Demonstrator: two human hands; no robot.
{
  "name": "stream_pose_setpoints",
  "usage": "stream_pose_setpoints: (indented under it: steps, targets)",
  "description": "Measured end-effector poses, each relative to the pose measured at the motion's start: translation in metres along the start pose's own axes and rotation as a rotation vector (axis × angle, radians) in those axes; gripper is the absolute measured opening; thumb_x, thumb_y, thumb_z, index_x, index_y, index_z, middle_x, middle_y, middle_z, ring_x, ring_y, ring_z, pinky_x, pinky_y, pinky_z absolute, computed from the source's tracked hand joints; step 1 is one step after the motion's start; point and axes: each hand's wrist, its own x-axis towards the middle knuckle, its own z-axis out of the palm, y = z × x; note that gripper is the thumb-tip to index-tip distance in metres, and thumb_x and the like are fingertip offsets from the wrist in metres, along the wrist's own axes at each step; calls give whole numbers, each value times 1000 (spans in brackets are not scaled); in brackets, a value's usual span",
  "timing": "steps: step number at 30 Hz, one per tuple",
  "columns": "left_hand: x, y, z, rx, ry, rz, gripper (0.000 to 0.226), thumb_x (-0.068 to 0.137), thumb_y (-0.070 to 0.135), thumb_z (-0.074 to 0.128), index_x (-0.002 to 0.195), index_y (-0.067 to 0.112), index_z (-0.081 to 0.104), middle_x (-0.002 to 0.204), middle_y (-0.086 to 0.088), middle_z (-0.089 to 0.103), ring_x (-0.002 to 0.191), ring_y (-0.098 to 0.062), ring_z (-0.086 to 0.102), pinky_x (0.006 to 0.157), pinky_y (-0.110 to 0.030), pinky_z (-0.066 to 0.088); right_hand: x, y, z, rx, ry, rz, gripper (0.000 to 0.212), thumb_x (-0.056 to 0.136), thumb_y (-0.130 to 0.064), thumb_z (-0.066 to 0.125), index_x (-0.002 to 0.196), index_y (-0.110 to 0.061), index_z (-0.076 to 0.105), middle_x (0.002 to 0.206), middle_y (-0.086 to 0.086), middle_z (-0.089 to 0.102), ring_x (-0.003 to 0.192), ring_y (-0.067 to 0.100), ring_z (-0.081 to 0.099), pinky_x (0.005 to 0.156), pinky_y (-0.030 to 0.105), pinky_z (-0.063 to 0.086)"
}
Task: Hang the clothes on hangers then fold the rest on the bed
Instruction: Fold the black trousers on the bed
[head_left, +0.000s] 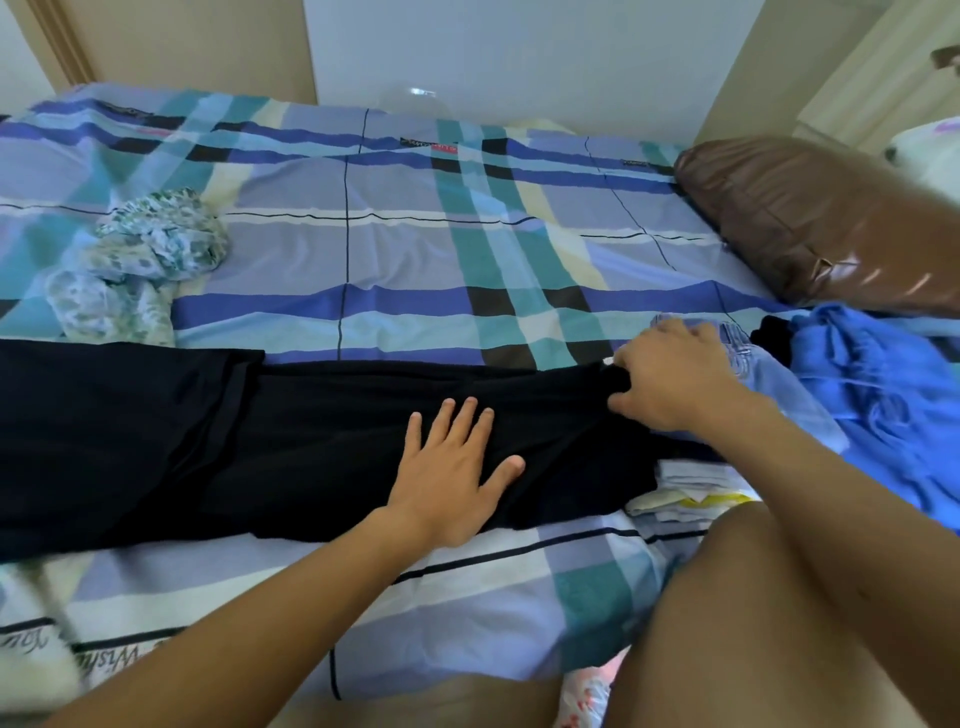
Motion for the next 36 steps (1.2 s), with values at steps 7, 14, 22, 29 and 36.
stream_pose_setpoints:
  steps: [7,14,22,29,36]
  targets:
    - [-18,50,3,-169,132,195,95,88,77,18,162,18,5,169,-6,1,155,-21,-8,125,-47,-5,23,1,-2,-42,-71,-167,30,83,-53,63,85,-26,51,90,-1,59,102,25,53,103,50,28]
    - [-8,84,28,22,128,60,108,76,51,73,157,6,18,158,-13,33,146,-29,32,119,-47,26,31,-9,-14,337,-120,-286,28,84,-26,73,80,-19,46,76,-3,50,77,24,50,67,35,35]
    - [5,82,-10,-318,315,-103,43,84,17,54,125,28,51,91,-4,69,84,-34,64,67,-37,42,43,0,-22,885,16,-8,39,92,-39,69,121,-21,51,105,6,66,88,24,63,77,37,48]
    - [14,43,-81,-1291,208,-351,25,98,35,47,110,24,66,111,-5,71,106,-31,66,97,-44,52,29,-36,-50,1357,383,148,31,96,-37,64,119,-19,54,92,4,65,79,16,63,64,29,43]
    - [-31,-33,-167,-1589,431,-357,48,102,45,50,139,15,57,129,-8,68,115,-26,66,108,-47,46,12,-148,-68,1530,477,-105,16,96,-23,65,105,-19,53,72,-4,48,53,-1,45,57,11,37]
